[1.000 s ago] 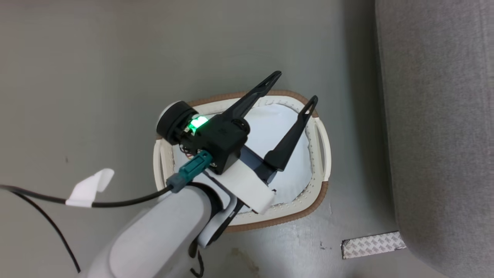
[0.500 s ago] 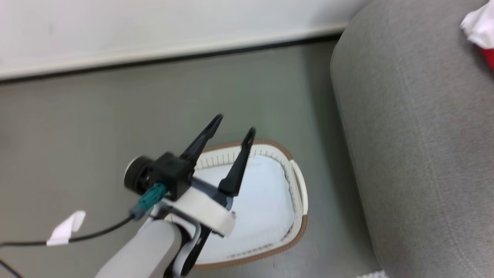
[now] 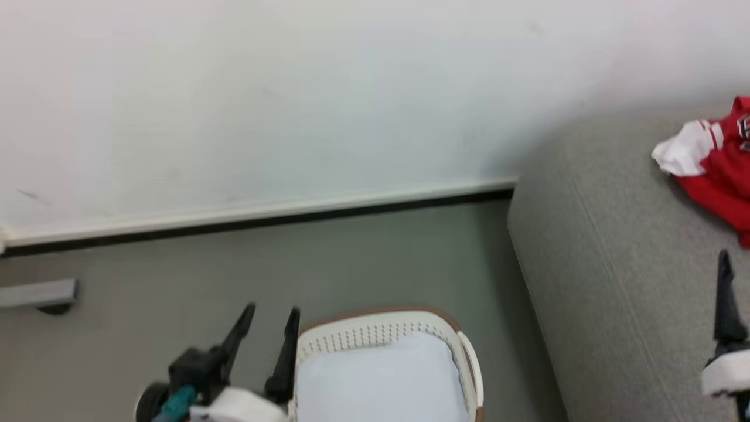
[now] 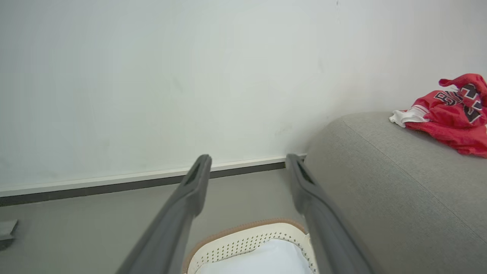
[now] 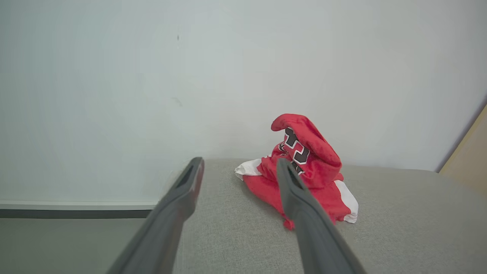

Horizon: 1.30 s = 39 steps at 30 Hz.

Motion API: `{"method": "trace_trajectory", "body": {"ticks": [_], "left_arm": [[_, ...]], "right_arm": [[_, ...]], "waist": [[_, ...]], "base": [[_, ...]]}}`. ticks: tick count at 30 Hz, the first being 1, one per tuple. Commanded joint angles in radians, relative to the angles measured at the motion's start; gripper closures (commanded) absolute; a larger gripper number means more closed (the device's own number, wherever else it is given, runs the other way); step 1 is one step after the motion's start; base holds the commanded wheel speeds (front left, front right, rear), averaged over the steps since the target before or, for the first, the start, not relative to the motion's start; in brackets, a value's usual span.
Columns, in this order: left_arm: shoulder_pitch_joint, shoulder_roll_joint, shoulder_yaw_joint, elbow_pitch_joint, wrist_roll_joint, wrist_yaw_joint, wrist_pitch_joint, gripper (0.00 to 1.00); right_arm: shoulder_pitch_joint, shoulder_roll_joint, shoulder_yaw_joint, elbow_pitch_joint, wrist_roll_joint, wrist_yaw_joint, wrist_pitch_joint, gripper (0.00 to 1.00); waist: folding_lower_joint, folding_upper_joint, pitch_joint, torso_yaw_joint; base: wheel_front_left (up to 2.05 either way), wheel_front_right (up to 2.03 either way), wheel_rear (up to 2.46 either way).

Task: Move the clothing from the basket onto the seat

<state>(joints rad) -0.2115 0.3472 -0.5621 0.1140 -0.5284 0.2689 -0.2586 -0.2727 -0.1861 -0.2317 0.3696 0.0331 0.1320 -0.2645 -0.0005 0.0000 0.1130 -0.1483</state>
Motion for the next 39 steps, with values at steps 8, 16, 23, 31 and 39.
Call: {"method": "trace_trajectory", "body": {"ticks": [8,16,23,31,39], "left_arm": [[0.190,-0.028,0.119,-0.006,0.041,-0.005,-0.006,0.00],[0.297,-0.106,0.277,0.006,0.146,-0.074,-0.006,0.00],[0.337,-0.175,0.391,0.025,0.233,-0.156,-0.006,0.00],[0.351,-0.227,0.461,0.052,0.319,-0.220,-0.006,0.00],[0.350,-0.257,0.503,0.063,0.366,-0.259,-0.006,0.00]], "right_arm": [[0.194,0.108,0.036,-0.124,-0.008,-0.003,0.001,0.00],[0.310,0.134,0.095,-0.121,-0.022,-0.003,0.001,0.00],[0.355,0.134,0.147,-0.100,0.052,-0.003,0.001,0.00],[0.364,0.134,0.185,-0.073,0.077,-0.003,0.001,0.00],[0.338,0.134,0.212,-0.061,0.091,-0.003,0.001,0.00]], "waist": [[0.0005,0.0000,-0.130,0.065],[0.0005,0.0000,-0.173,0.090],[0.0005,0.0000,-0.192,0.099],[0.0005,0.0000,-0.203,0.097],[0.0005,0.0000,-0.200,0.106]], "base": [[0.00,0.00,0.00],[0.00,0.00,0.00],[0.00,0.00,0.00],[0.00,0.00,0.00],[0.00,0.00,0.00]]}}
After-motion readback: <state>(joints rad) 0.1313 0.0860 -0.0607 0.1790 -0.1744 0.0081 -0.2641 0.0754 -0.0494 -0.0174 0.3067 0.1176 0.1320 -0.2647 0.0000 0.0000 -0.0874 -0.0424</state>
